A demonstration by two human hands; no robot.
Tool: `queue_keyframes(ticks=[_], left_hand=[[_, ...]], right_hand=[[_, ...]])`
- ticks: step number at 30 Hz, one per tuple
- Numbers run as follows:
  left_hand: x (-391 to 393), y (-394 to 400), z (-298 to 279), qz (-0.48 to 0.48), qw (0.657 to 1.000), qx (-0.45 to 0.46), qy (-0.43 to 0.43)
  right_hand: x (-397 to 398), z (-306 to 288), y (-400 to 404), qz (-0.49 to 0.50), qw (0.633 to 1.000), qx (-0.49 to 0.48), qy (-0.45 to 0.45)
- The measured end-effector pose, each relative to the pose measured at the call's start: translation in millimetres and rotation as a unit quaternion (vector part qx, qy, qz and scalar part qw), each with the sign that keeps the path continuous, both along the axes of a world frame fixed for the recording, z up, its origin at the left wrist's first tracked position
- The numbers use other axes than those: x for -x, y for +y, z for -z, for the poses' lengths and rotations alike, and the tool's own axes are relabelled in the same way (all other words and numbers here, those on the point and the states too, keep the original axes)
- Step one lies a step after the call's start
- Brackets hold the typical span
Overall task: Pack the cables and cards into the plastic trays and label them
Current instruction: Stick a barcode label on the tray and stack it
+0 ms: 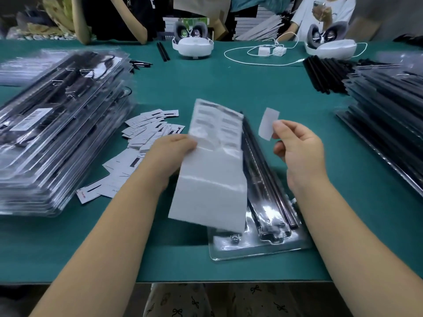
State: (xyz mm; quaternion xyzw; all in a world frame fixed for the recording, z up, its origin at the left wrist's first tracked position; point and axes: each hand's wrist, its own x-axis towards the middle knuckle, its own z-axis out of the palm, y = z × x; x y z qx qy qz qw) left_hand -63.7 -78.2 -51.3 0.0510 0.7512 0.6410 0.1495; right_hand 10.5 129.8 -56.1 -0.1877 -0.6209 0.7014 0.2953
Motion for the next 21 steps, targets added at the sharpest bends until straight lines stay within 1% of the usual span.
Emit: queue_keyframes(ticks=[1, 2, 4, 8, 10, 12, 13, 14, 15, 16, 17, 18, 19, 20, 21], left_hand=[[5.2, -5.5, 0.6, -0.031, 0.998, 0.046, 0.027], [10.2, -11.6, 1.9, -0.058, 0.99, 0.11, 0.067], [16.1, -23.6, 2.4, -0.084, 0.964, 0.215, 0.133], [24.8, -42.2, 0.7, -0.079, 0.939, 0.307, 0.135], [30.2, -48.4, 1.1, -0.106, 0.908, 0.38, 0.145], [29.7, -50.6, -0.4, -0.155, 0.871, 0.441, 0.153], [27.8, -49.3, -1.8, -0.184, 0.862, 0.444, 0.162], [25.3, -46.5, -3.2, -0.214, 0.857, 0.427, 0.191], [21.5, -41.5, -5.6, -0.232, 0.858, 0.391, 0.24], [16.7, -34.3, -7.8, -0.226, 0.867, 0.338, 0.289], [11.0, -25.5, -8.5, -0.191, 0.889, 0.274, 0.315], [1.9, -14.4, -9.4, -0.133, 0.917, 0.215, 0.309], [-8.6, -2.7, -9.9, -0.066, 0.943, 0.165, 0.281], [-18.2, 8.0, -9.0, -0.007, 0.959, 0.132, 0.251], [-26.1, 17.2, -7.6, 0.034, 0.964, 0.12, 0.234]], right_hand=[[-0.5, 0.3, 1.7, 0.002, 1.0, 0.009, 0.002], [-0.7, 0.8, 2.5, 0.001, 1.0, 0.011, 0.002], [-1.5, 1.3, 1.9, -0.009, 1.0, 0.003, 0.002], [-2.1, 1.1, -1.6, -0.014, 0.999, -0.033, 0.002], [-3.6, 0.8, -3.3, -0.027, 0.999, -0.034, 0.003], [-4.9, 0.4, -4.3, -0.041, 0.998, -0.04, 0.004], [-5.6, -0.4, -4.7, -0.047, 0.998, -0.042, 0.007], [-6.3, -1.2, -5.0, -0.054, 0.997, -0.045, 0.012], [-6.7, -1.9, -5.9, -0.061, 0.996, -0.055, 0.018], [-7.6, -2.4, -7.2, -0.07, 0.994, -0.076, 0.024], [-8.8, -2.5, -9.3, -0.081, 0.991, -0.104, 0.028], [-10.0, -2.2, -11.5, -0.092, 0.986, -0.131, 0.034], [-11.4, -1.9, -14.2, -0.104, 0.982, -0.155, 0.04], [-12.7, -1.1, -16.7, -0.116, 0.976, -0.177, 0.046], [-13.8, -0.5, -19.1, -0.127, 0.971, -0.196, 0.052]])
